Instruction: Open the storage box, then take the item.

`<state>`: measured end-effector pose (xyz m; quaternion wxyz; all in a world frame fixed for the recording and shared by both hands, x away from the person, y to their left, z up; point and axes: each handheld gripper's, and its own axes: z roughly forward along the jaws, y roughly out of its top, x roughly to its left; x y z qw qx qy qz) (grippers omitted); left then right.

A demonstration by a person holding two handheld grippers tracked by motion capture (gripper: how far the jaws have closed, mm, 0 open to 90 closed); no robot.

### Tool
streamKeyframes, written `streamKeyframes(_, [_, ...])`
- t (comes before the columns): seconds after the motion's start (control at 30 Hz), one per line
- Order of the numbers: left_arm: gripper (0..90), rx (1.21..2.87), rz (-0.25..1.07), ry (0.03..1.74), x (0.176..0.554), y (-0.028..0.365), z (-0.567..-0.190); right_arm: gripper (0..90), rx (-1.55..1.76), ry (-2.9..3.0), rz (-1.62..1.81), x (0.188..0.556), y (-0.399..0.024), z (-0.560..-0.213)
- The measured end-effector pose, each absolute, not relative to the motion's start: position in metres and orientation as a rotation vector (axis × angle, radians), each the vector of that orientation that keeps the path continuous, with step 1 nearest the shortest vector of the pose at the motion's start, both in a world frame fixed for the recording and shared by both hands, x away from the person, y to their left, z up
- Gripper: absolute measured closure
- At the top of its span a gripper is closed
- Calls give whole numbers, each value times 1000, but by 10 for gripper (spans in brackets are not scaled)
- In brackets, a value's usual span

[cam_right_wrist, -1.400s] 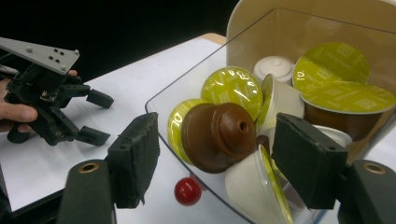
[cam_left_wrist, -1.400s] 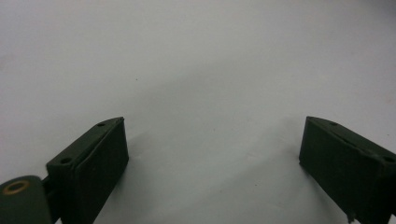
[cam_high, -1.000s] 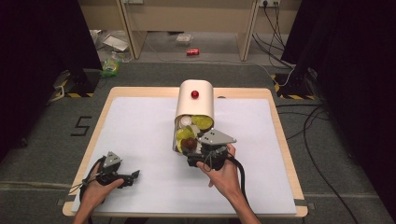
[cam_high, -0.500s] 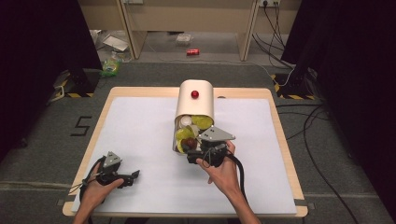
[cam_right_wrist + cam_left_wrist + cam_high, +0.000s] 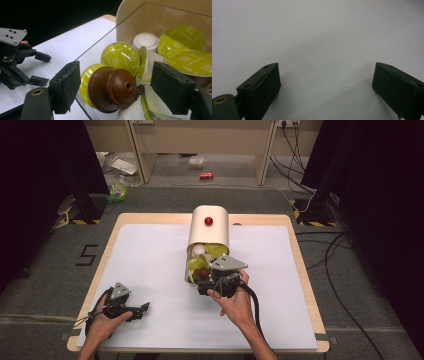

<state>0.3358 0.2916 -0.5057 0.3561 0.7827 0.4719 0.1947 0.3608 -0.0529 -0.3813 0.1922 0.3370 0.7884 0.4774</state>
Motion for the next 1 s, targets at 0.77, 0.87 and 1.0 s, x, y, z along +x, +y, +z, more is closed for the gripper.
streamKeyframes(0.77, [71,2021,502,1218,336,292,-506,253,941,2247,1318,365,-43,-384])
streamKeyframes(0.87, [71,2020,501,1218,336,292,-506,261,943,2255,1313,365,-42,-385])
streamKeyframes(1.0, [72,2020,502,1218,336,292,-506,289,933,2250,1301,366,-42,-386])
